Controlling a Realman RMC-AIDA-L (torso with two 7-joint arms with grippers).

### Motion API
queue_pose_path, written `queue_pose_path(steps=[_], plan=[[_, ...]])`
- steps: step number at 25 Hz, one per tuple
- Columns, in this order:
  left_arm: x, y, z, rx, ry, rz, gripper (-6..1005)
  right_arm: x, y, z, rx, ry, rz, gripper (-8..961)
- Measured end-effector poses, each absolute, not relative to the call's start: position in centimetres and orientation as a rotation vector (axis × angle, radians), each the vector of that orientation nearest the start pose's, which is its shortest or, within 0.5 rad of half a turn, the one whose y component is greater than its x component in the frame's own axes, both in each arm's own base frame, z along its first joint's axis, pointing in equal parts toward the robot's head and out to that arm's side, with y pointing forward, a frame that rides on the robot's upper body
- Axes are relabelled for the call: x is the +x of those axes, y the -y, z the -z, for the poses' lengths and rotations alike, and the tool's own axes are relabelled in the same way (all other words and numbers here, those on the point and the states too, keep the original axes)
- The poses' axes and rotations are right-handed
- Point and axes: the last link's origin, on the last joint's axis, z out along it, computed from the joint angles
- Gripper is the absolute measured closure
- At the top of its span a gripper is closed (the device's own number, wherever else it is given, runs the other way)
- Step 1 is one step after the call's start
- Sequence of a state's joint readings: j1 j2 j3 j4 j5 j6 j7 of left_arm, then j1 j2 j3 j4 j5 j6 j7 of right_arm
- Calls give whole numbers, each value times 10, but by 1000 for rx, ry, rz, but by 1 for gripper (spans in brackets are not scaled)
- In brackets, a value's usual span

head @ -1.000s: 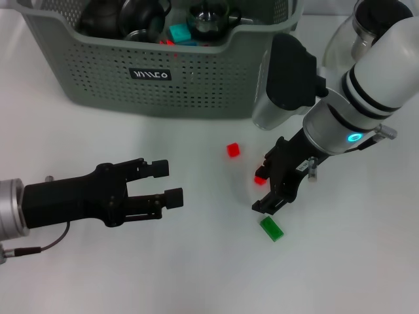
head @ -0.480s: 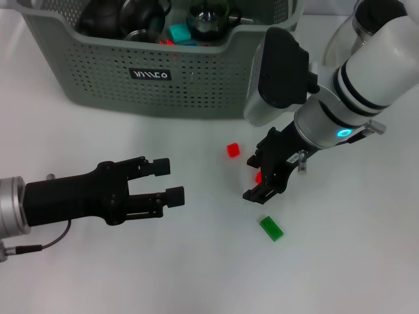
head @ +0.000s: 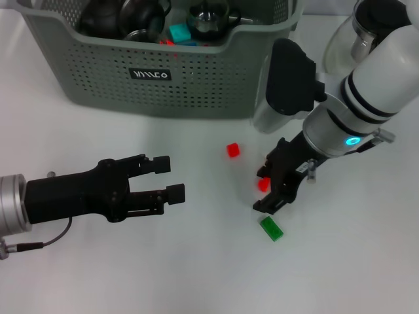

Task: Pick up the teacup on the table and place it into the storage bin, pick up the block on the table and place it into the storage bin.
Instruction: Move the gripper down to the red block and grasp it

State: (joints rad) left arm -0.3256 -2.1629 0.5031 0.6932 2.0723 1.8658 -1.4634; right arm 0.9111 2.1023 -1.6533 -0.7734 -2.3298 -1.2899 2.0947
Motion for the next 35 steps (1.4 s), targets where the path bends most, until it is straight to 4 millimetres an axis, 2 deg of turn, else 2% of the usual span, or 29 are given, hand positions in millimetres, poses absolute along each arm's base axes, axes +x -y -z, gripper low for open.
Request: queue_pose_path(steps=[9, 16, 29, 35], plan=[[-289, -238, 6, -2679, 999, 1026, 164, 155, -358, 104, -3053, -290, 648, 280], [-290, -238, 7, -2674, 1007, 1022, 165, 154, -362, 103, -2997, -410, 666, 299], [-293, -239, 9, -2668, 1029, 1007, 166, 137, -362, 98, -2879, -653, 710, 318], [-293, -240, 9, -2663, 1031, 999, 166, 131, -364, 100, -2870, -664, 701, 322]])
